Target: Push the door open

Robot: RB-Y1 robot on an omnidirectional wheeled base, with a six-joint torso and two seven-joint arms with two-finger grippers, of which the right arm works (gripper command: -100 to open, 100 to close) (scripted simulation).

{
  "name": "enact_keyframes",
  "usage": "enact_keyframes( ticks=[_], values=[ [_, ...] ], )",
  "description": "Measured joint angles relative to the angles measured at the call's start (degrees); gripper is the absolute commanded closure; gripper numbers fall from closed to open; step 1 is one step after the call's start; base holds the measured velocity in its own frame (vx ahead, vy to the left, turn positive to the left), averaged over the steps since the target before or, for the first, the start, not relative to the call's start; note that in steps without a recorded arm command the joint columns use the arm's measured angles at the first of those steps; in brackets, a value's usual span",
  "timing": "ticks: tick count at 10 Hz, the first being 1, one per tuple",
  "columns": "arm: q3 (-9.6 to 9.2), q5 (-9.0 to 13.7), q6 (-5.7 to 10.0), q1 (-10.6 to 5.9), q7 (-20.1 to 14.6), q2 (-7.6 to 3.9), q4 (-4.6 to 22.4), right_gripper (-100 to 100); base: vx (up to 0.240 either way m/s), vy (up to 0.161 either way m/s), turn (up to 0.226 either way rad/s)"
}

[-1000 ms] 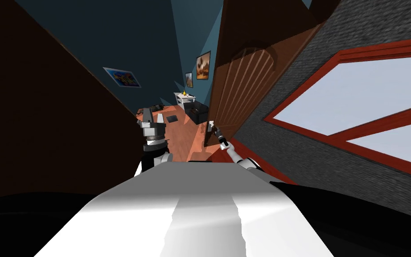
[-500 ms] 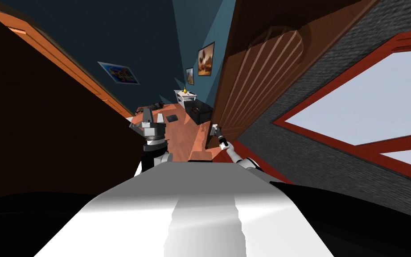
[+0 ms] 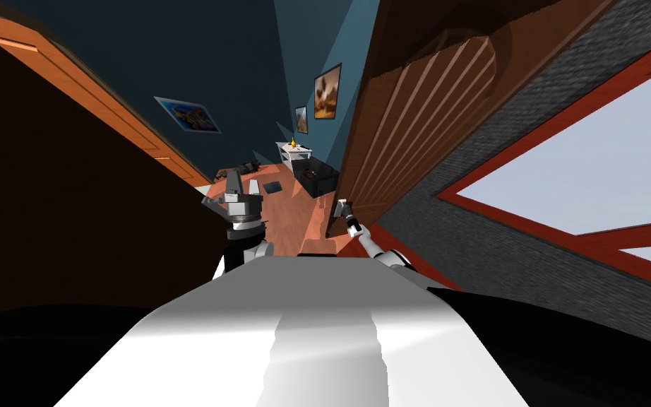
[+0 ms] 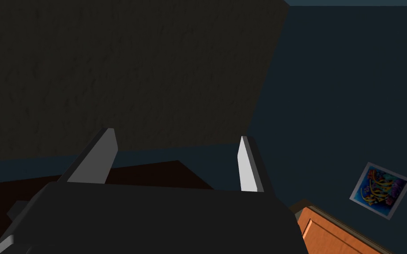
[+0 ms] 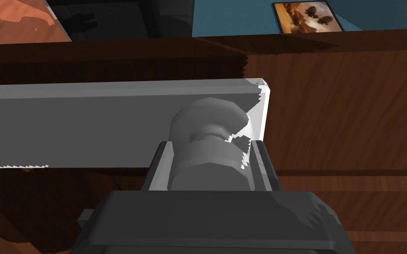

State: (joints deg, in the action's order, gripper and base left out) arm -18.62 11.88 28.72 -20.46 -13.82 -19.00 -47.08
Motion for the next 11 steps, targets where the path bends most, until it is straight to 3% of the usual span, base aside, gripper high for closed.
enact_keyframes(
  ticks=[4, 6, 7, 9, 11],
  values=[
    [0.12, 0.0, -0.51, 0.81, 0.18, 0.17, -0.07, 100, 0.067, 0.021, -0.018],
    [0.59, 0.05, -0.31, 0.53, 0.41, 0.6, 1.32, 100, 0.18, 0.062, -0.017],
    [0.96, 0.07, 0.51, -0.2, 0.52, 0.85, 2.75, 100, 0.107, 0.051, 0.002],
    [1.44, 0.19, 0.57, -0.63, 0.48, 0.46, 2.13, 100, 0.101, 0.036, -0.019],
    [2.57, 0.38, -0.22, 0.05, 0.87, 0.3, 1.78, 100, 0.177, 0.073, -0.073]
  ],
)
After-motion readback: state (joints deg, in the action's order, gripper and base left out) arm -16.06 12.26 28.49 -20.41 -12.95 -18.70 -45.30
